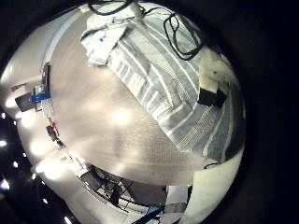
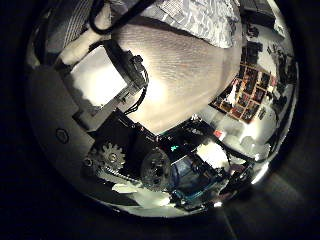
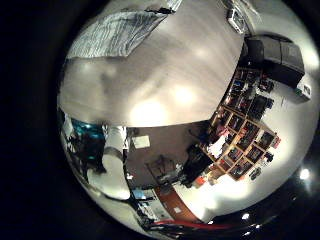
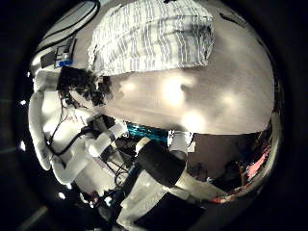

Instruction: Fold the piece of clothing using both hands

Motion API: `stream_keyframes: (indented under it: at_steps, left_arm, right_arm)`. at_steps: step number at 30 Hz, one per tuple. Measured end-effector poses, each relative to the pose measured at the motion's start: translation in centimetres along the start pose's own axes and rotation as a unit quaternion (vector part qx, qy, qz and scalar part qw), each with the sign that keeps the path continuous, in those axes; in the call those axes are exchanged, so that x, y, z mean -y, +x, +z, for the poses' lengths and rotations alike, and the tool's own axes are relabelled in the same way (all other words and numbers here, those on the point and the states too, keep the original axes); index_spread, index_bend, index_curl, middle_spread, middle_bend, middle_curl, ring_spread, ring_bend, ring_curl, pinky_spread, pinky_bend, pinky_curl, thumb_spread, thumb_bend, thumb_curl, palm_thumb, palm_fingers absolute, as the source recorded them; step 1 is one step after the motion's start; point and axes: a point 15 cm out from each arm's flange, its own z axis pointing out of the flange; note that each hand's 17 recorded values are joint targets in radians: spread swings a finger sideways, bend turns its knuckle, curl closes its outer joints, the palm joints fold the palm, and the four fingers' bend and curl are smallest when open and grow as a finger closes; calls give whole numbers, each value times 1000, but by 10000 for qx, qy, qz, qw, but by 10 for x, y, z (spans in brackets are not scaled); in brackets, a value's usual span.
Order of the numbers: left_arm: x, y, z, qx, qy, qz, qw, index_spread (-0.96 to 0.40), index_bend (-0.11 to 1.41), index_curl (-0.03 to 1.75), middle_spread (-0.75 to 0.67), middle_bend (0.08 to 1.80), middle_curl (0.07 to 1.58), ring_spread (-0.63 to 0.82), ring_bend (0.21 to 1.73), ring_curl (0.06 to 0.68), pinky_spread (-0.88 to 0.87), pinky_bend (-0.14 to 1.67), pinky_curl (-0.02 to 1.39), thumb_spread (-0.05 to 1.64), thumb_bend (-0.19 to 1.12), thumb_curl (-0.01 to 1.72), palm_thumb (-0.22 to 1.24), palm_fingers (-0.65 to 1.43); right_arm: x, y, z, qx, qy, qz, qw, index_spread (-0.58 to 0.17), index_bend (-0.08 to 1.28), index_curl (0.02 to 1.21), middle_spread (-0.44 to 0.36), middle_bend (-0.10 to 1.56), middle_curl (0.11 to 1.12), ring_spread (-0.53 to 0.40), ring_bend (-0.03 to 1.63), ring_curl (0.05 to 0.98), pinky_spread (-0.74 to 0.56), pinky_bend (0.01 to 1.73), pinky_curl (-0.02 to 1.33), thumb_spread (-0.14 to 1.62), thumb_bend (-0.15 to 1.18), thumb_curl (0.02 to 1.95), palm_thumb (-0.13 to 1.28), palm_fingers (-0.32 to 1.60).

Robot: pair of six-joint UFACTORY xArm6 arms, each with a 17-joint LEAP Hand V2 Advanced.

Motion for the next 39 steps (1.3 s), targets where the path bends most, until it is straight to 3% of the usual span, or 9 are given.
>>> stream_keyframes:
  at_steps: [7,11,16,25,32,37,39]
  left_arm:
    - [-9,-4,-30,38,-135,59,9999,-617,448,894,-527,1001,918,-460,1374,511,-575,1181,698,1068,27,576,861,1025]
    - [-9,-5,-43,92,-125,76,9999,-650,419,980,-542,1002,948,-457,1390,514,-582,1188,705,1074,3,593,871,1009]
    - [-5,1,-54,129,-122,146,9997,-680,378,1078,-558,996,978,-454,1402,515,-587,1195,713,1078,-11,608,878,1001]
    - [-10,1,-58,119,-263,149,9995,-711,306,1223,-579,977,1018,-456,1396,509,-584,1202,720,1089,-12,622,872,1001]
    - [-15,-2,-63,105,-285,158,9994,-718,253,1306,-593,950,1037,-457,1389,505,-584,1193,721,1091,-12,629,871,1011]
    - [-18,-5,-67,90,-280,146,9995,-719,219,1353,-603,933,1050,-458,1380,503,-585,1183,721,1092,-12,632,870,1022]
    - [-19,-5,-67,85,-303,147,9994,-719,205,1369,-607,924,1054,-458,1377,502,-585,1178,721,1092,-11,633,872,1026]
  right_arm:
    - [45,-16,49,-115,56,-307,9994,-316,158,273,-89,373,378,-111,784,238,276,714,195,1145,-17,308,391,292]
    - [48,-24,93,-87,-293,-379,9988,-291,157,280,-83,363,379,-89,755,236,270,716,195,1113,-21,318,406,229]
    - [56,-33,115,-127,-584,-391,9974,-261,152,280,-57,337,375,-54,732,234,281,729,195,1086,-28,319,397,172]
    - [97,-42,123,-258,112,-297,9992,-227,165,285,-59,366,388,-70,755,243,251,709,182,1063,-18,329,423,231]
    - [110,-46,138,-403,241,-309,9984,-261,181,308,-153,483,438,-203,870,278,30,700,155,1039,-11,355,531,462]
    - [112,-39,144,-659,169,-282,9973,-351,182,325,-247,572,500,-298,1025,339,-337,969,206,1022,-1,390,645,867]
    - [113,-39,144,-670,182,-246,9973,-399,277,364,-274,647,543,-301,1058,367,-405,1035,237,1021,24,415,738,1135]
